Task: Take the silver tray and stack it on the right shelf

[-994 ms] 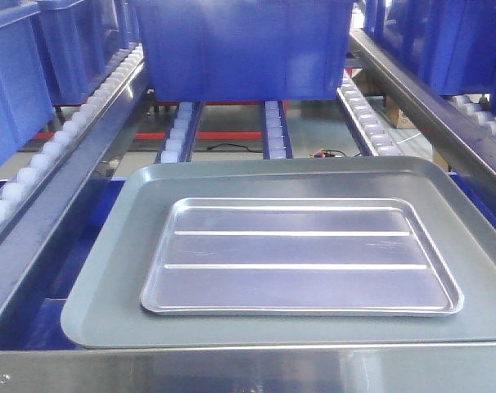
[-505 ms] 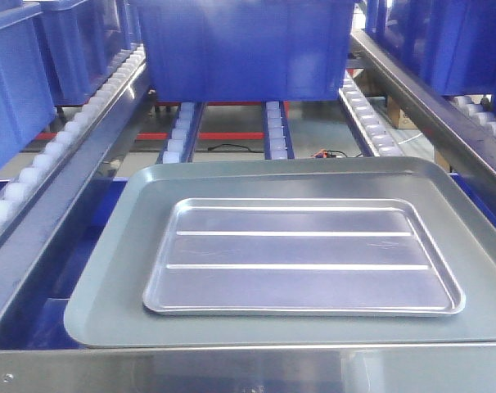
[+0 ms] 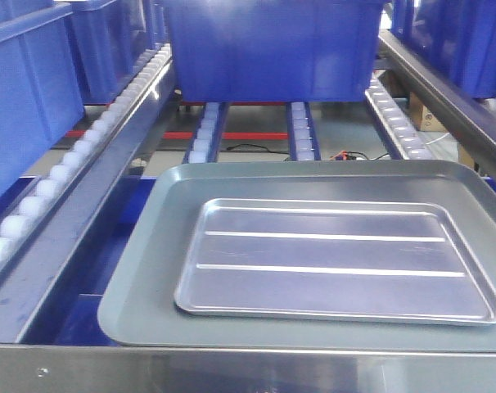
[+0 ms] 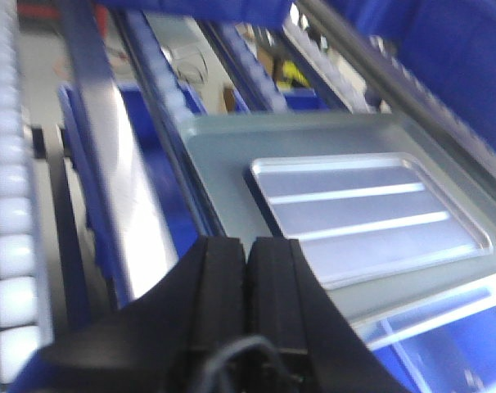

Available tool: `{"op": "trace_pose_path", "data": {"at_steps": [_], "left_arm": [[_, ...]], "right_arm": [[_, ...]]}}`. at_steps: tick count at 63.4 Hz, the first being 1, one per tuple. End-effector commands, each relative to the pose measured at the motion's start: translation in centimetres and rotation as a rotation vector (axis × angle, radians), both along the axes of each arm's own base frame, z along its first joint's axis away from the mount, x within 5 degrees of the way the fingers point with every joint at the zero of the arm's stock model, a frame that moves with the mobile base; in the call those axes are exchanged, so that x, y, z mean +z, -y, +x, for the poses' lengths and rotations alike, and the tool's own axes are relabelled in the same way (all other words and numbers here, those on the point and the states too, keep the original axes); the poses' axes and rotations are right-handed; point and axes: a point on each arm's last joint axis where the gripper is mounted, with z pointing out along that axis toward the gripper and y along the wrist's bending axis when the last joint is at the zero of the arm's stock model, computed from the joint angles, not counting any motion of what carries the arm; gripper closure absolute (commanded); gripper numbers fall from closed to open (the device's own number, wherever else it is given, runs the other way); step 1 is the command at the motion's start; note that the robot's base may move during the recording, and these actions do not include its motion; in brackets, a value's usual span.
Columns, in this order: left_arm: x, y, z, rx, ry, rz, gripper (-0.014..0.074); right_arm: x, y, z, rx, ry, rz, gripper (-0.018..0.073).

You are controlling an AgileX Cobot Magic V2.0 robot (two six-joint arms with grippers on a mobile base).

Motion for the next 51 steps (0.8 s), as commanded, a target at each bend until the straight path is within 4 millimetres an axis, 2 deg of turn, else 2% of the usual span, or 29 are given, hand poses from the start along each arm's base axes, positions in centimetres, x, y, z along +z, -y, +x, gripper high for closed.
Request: {"op": "trace_pose_path", "data": {"at_steps": [1, 10, 51], "left_arm": [[1.3, -0.5, -0.6, 0.013, 0.139, -0.104, 0.0689], [0.8, -1.5, -1.5, 0.069, 0.226, -0.123, 0.0689], [0.7, -3.6, -0.7, 0.516, 0.257, -0.066, 0.0689]], "right_arm": [[1.5, -0.1, 0.1, 0.017, 0.1, 0.003, 0.0503], [1.5, -0.1, 0.1, 0.017, 0.1, 0.003, 0.0503], [1.5, -0.1, 0.1, 0.016, 0.098, 0.002, 0.0503]]}}
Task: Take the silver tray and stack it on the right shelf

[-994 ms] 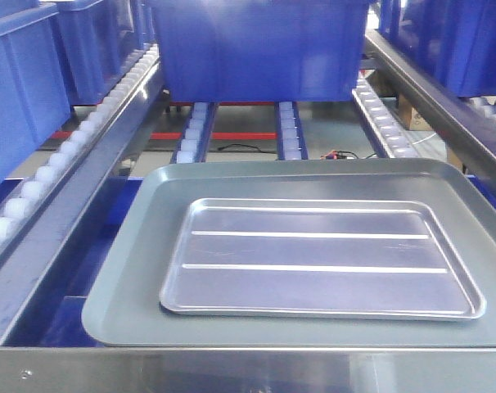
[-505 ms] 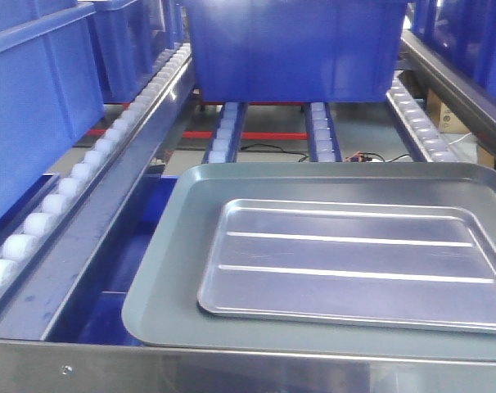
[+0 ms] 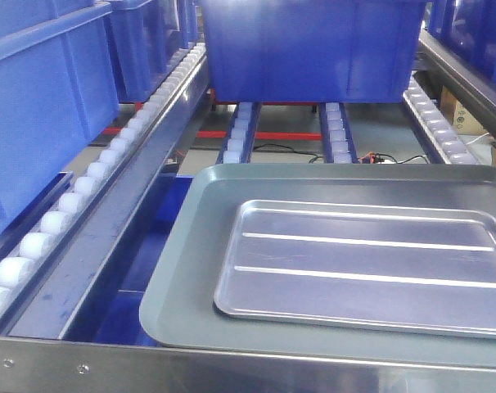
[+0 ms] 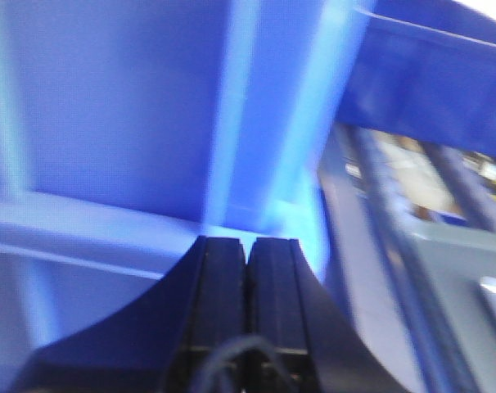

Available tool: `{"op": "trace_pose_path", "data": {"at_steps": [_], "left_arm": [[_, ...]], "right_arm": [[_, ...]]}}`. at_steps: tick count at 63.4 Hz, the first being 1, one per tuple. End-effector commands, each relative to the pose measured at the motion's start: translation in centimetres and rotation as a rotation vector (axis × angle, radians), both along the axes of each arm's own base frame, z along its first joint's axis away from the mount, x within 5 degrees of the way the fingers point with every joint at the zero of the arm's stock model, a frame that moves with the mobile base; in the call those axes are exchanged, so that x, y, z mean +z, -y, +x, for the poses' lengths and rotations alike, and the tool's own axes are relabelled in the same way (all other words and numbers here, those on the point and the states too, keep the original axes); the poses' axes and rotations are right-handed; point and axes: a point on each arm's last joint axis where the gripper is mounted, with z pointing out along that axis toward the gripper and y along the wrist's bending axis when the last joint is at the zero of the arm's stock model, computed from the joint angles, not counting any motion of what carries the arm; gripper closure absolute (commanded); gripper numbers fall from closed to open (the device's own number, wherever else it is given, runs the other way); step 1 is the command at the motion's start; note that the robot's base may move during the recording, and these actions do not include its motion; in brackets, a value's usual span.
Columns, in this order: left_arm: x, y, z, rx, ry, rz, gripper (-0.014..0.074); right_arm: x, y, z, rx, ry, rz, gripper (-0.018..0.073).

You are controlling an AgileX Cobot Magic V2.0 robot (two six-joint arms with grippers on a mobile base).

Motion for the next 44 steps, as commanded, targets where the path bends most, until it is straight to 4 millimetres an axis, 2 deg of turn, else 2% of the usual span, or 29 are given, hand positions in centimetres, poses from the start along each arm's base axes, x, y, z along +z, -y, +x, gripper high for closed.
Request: {"op": "trace_pose_path", "data": {"at_steps": [1, 14, 16, 31, 44], "left_arm": [[1.9, -0.3, -0.3, 0.05, 0.138, -0.013, 0.0689], [0.5, -0.6, -0.1, 0.12, 0.233, -0.072, 0.0689], [0.4, -0.6, 0.0, 0.124, 0.203, -0.078, 0.0689], [0.2, -0.1, 0.0, 0.036, 0.198, 0.063, 0.0689], [-0.2, 0.3, 0.0, -0.039, 0.152, 0.057, 0.0689]], "right_arm": [[1.5, -0.1, 0.1, 0.017, 0.097, 0.004, 0.0503], [1.5, -0.1, 0.1, 0.017, 0.097, 0.004, 0.0503], [1.5, -0.1, 0.1, 0.017, 0.097, 0.004, 0.0503], [1.5, -0.1, 0.1, 0.017, 0.097, 0.004, 0.0503], [1.5, -0.1, 0.1, 0.016, 0.096, 0.004, 0.0503]]}}
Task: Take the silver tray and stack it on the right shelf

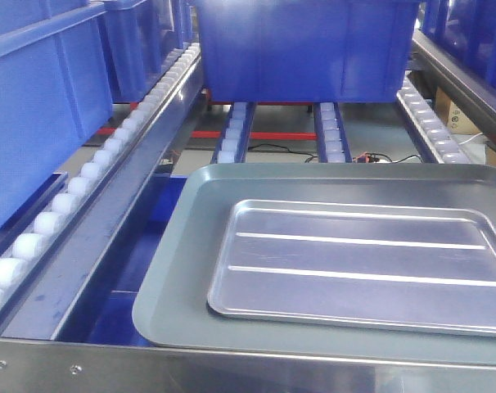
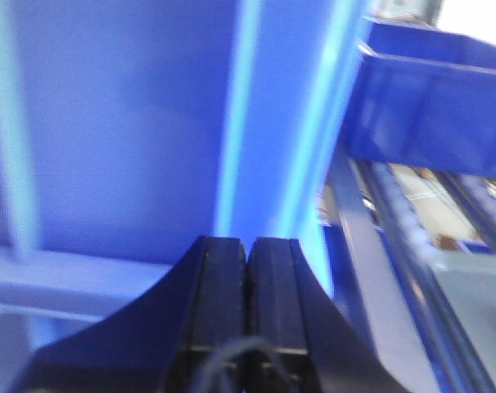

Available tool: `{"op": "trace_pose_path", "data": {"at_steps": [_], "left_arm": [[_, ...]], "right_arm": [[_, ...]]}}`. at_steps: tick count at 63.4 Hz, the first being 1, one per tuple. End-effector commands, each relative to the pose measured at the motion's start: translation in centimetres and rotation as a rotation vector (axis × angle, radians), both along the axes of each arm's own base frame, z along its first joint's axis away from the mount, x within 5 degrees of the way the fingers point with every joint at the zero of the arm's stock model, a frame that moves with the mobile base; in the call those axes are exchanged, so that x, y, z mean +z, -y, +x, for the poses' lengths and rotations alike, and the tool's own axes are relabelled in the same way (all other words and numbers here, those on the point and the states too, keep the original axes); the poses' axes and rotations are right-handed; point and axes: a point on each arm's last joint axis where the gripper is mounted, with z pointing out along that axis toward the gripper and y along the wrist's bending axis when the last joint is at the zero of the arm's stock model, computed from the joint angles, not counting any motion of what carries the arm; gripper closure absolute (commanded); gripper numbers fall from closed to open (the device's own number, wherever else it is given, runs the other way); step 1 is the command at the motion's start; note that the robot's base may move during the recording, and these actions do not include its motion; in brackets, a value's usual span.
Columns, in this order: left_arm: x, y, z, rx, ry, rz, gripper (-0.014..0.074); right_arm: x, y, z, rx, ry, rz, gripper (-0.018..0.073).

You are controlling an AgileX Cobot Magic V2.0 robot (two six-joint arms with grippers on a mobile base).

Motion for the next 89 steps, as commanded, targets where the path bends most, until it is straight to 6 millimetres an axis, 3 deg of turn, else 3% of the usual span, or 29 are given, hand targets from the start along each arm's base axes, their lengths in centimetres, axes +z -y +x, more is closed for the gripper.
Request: {"op": "trace_pose_path", "data": {"at_steps": [1, 89], "left_arm": [[-0.05, 0.12, -0.11, -0.023, 0.052, -0.016, 0.0689], [-0.03, 0.12, -0.11, -0.023, 0.054, -0.016, 0.0689]], "right_arm": [[1.47, -0.12, 0.13, 0.016, 0.096, 0.004, 0.0503], [1.09, 0.07, 0.31, -0.019, 0.102, -0.014, 0.0503]]}}
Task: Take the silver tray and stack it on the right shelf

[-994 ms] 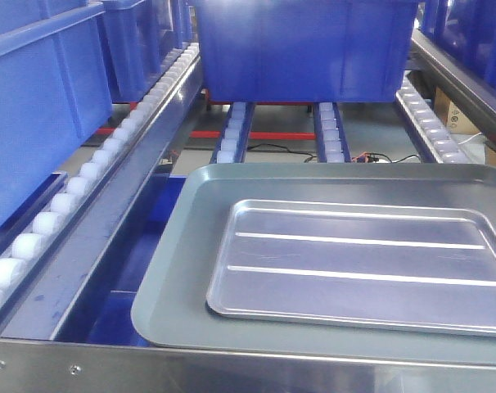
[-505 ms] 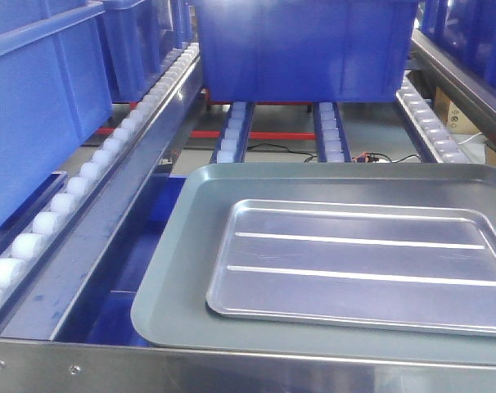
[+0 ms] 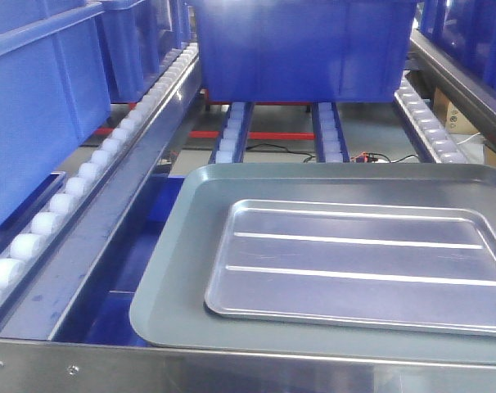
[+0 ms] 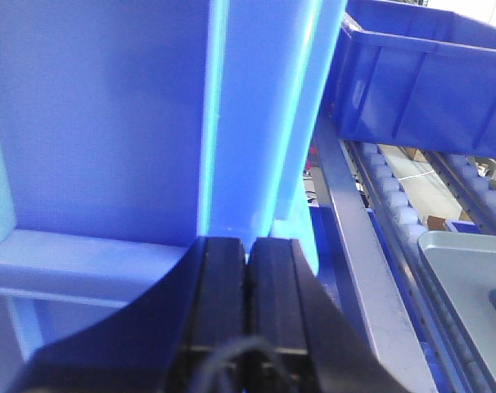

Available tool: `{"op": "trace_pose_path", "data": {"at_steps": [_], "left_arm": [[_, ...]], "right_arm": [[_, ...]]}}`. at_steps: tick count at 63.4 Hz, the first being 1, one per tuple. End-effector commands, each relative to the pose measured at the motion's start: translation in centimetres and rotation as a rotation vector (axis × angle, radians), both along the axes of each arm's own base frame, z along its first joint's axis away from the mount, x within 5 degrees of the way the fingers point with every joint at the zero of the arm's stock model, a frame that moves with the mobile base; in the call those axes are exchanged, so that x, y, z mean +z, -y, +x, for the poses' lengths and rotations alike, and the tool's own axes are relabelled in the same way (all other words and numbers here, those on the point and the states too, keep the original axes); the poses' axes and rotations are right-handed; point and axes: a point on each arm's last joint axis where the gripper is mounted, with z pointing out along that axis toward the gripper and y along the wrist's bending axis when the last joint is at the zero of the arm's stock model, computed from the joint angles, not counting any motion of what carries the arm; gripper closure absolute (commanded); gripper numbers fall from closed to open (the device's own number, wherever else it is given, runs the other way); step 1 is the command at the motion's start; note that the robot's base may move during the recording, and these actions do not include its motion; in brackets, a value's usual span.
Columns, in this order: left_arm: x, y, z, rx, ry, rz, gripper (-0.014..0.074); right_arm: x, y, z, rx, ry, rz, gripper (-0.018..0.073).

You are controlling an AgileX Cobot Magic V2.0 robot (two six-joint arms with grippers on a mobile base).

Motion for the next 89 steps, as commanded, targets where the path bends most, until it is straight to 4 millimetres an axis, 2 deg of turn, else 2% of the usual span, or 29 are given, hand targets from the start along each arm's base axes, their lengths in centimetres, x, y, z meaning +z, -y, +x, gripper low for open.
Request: {"op": "trace_pose_path", "data": {"at_steps": [1, 9, 17, 28, 43, 65, 80, 89], "left_arm": [[0.2, 0.1, -0.1, -0.013, 0.081, -0.02, 0.0689], [0.2, 0.1, -0.1, -0.013, 0.081, -0.02, 0.0689], [0.2, 0.1, -0.1, -0.013, 0.081, -0.02, 0.0689], [0.2, 0.1, -0.1, -0.013, 0.081, -0.02, 0.0689], [0.2, 0.1, -0.1, -0.013, 0.081, -0.02, 0.0689], [0.2, 0.1, -0.1, -0.013, 0.081, -0.02, 0.0689], [0.2, 0.1, -0.1, -0.013, 0.081, -0.02, 0.0689], [0.2, 0.1, -0.1, -0.013, 0.081, -0.02, 0.0689]], "right_arm": [[1.2, 0.0, 0.3, -0.017, 0.103, -0.007, 0.0503], [-0.5, 0.3, 0.6, -0.093, 0.114, 0.009, 0.0503], [-2.4, 0.5, 0.4, -0.126, 0.225, 0.015, 0.0503], [-4.0, 0.5, -0.5, -0.111, 0.364, -0.05, 0.0503], [-6.1, 0.4, -0.6, -0.09, 0.366, -0.151, 0.0503], [-5.7, 1.0, -0.5, -0.235, 0.515, -0.016, 0.0503], [-5.7, 1.6, -0.5, -0.346, 0.513, -0.041, 0.0503], [-6.7, 1.6, -0.3, -0.346, 0.436, -0.051, 0.0503]]}}
